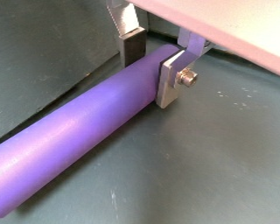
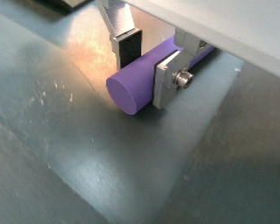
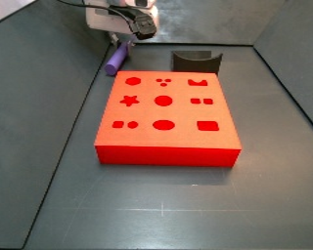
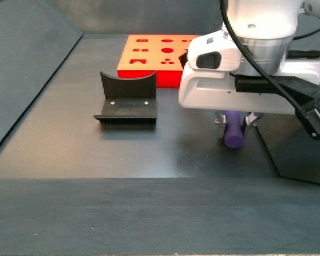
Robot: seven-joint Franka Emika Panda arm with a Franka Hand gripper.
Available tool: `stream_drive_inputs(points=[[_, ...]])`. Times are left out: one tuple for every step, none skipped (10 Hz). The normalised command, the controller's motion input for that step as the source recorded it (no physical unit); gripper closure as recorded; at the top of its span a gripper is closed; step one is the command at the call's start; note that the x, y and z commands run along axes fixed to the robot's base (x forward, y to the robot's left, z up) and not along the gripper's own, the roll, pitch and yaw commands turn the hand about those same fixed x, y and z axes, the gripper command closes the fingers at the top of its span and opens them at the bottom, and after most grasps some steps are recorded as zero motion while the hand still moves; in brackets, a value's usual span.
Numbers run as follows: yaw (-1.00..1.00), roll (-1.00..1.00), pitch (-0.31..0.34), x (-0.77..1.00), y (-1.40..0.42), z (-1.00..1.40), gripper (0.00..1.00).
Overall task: Pick up the round object. Move up. Place the round object on the fixture. Regrasp the round object. Move to above the board. Insert the round object.
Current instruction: Pick up the round object, then move up, then place the round object on the fixture.
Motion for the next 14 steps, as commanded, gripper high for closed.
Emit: stream_drive_inputs(points=[[0.00, 0.00, 0.000, 0.00, 0.00, 0.00, 1.00], [0.00, 0.00, 0.000, 0.00, 0.00, 0.00, 1.00], [0.00, 0.00, 0.000, 0.00, 0.00, 0.00, 1.00], [0.00, 0.00, 0.000, 0.00, 0.00, 0.00, 1.00], [0.00, 0.00, 0.000, 0.00, 0.00, 0.00, 1.00], [0.00, 0.00, 0.000, 0.00, 0.00, 0.00, 1.00], [0.00, 0.00, 0.000, 0.00, 0.00, 0.83, 1.00], [0.03, -0.02, 0.037, -0.05, -0.03, 0.82, 1.00], [0.02, -0.02, 0.061, -0.08, -0.04, 0.77, 1.00], [0.01, 0.01, 0.078, -0.05, -0.02, 0.64, 1.00], [-0.01, 0.05, 0.100, -0.03, -0.01, 0.48, 1.00], [-0.02, 0.08, 0.108, -0.02, 0.00, 0.37, 1.00], [-0.01, 0.09, 0.110, -0.02, 0.00, 0.29, 1.00], [0.00, 0.00, 0.000, 0.00, 0.00, 1.00, 1.00]])
